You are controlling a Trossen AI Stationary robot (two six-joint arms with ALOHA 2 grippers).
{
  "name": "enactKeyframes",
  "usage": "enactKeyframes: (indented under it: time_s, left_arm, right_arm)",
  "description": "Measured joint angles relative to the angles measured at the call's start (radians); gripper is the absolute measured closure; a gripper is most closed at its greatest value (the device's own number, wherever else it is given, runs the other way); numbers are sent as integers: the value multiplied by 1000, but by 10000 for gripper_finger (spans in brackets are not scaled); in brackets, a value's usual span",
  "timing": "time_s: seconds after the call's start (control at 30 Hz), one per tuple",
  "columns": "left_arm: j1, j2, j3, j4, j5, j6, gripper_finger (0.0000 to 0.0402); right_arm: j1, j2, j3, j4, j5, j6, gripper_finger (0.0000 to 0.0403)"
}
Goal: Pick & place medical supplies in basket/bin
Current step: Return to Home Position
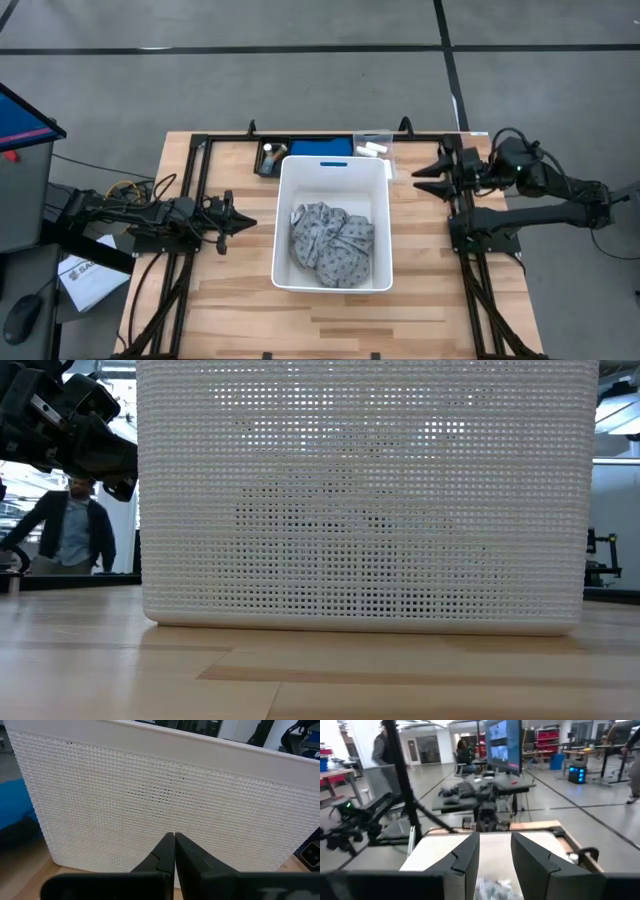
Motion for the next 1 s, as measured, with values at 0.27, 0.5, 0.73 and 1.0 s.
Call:
enactKeyframes:
  time_s: [0.27, 0.5, 0.73, 1.0]
  left_arm:
    - [0, 0, 0, 0, 0, 0, 400]
    - [0, 0, 0, 0, -1, 0, 399]
    - [0, 0, 0, 1, -5, 0, 397]
    - [0, 2, 0, 8, -4, 0, 398]
  right_arm:
    - [0, -325, -345, 152, -1, 90, 294]
    - [1, -586, -603, 187, -5, 154, 294]
    - [12, -638, -775, 324, -27, 155, 294]
    - [36, -639, -939, 466, -27, 166, 294]
